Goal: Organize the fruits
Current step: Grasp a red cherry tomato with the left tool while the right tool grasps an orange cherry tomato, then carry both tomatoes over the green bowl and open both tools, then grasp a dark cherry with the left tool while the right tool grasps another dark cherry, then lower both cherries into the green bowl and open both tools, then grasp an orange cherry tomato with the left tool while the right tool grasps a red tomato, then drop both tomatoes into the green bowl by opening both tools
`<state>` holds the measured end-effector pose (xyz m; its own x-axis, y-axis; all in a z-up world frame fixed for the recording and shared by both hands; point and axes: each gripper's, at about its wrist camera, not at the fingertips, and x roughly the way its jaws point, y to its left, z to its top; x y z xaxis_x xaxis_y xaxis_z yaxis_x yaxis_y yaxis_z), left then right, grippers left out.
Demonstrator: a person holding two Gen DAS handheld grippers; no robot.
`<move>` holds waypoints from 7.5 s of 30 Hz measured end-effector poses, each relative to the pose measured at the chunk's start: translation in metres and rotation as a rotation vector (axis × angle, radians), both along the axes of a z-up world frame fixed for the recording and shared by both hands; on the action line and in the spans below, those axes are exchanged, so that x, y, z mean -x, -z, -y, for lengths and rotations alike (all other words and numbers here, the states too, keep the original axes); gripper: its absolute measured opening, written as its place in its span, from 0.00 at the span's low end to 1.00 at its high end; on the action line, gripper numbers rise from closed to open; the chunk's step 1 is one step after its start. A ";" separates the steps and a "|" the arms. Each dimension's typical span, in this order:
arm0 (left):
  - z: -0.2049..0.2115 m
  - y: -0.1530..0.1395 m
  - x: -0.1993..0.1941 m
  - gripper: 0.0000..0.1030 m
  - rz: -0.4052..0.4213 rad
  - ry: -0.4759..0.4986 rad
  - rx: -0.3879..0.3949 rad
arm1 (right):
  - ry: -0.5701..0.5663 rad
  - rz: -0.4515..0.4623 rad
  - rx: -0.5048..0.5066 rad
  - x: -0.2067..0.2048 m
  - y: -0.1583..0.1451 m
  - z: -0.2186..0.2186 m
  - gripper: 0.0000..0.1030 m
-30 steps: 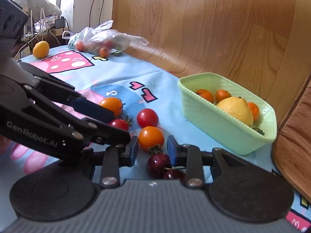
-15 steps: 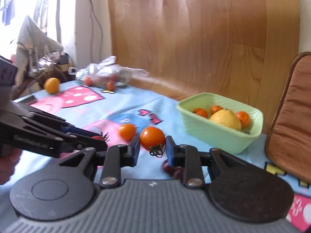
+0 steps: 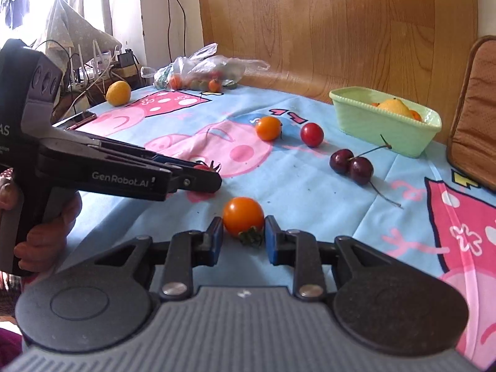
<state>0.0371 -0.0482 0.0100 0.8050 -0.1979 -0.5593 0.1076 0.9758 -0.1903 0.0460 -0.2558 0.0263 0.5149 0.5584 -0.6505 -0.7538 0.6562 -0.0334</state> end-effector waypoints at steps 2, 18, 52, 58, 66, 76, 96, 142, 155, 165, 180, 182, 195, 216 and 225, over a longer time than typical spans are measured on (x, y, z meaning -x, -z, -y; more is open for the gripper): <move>0.000 0.000 0.000 0.25 0.000 -0.001 0.000 | 0.007 0.012 -0.002 0.002 0.001 0.000 0.30; -0.013 -0.095 -0.132 0.25 0.071 0.091 0.126 | 0.232 0.048 -0.262 -0.131 -0.065 0.032 0.29; 0.009 -0.029 -0.115 0.46 -0.008 0.226 0.139 | 0.188 -0.044 -0.166 -0.106 -0.025 0.085 0.44; -0.041 -0.022 -0.083 0.46 -0.016 0.069 0.216 | 0.049 0.085 -0.043 -0.070 -0.021 0.043 0.43; -0.016 -0.031 -0.089 0.52 0.004 0.180 0.134 | 0.073 0.113 0.014 -0.091 -0.007 0.029 0.43; 0.042 0.002 -0.151 0.84 -0.092 0.411 0.131 | 0.027 0.025 0.059 -0.116 0.006 0.032 0.43; 0.039 0.001 -0.077 0.41 -0.103 0.470 0.230 | 0.004 -0.019 0.034 -0.053 -0.004 0.067 0.28; 0.011 -0.076 -0.179 0.24 0.035 0.223 0.114 | 0.256 0.096 -0.183 -0.174 -0.047 0.049 0.28; 0.026 -0.032 -0.303 0.26 -0.109 0.125 0.102 | 0.386 -0.007 -0.211 -0.277 -0.013 0.043 0.30; -0.027 -0.075 -0.196 0.38 0.047 0.095 0.176 | 0.286 0.059 -0.283 -0.209 -0.051 0.048 0.30; -0.034 -0.020 -0.114 0.54 -0.032 -0.020 0.054 | 0.052 -0.049 -0.048 -0.152 0.000 -0.034 0.39; -0.035 -0.013 -0.115 0.47 -0.050 -0.025 0.051 | 0.060 -0.051 -0.036 -0.155 0.005 -0.037 0.39; -0.002 -0.009 -0.079 0.28 -0.063 0.094 0.103 | 0.109 -0.035 -0.027 -0.107 -0.005 0.010 0.30; 0.054 -0.019 -0.021 0.29 -0.030 0.234 0.024 | 0.237 0.043 -0.031 -0.024 -0.007 0.071 0.30; 0.036 -0.071 -0.136 0.29 0.042 0.151 0.051 | 0.308 0.104 -0.195 -0.131 -0.048 0.070 0.30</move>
<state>0.1726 -0.0842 0.0814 0.7864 -0.3456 -0.5120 0.2612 0.9371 -0.2314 0.1769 -0.3263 0.0748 0.7356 0.4752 -0.4827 -0.5193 0.8532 0.0486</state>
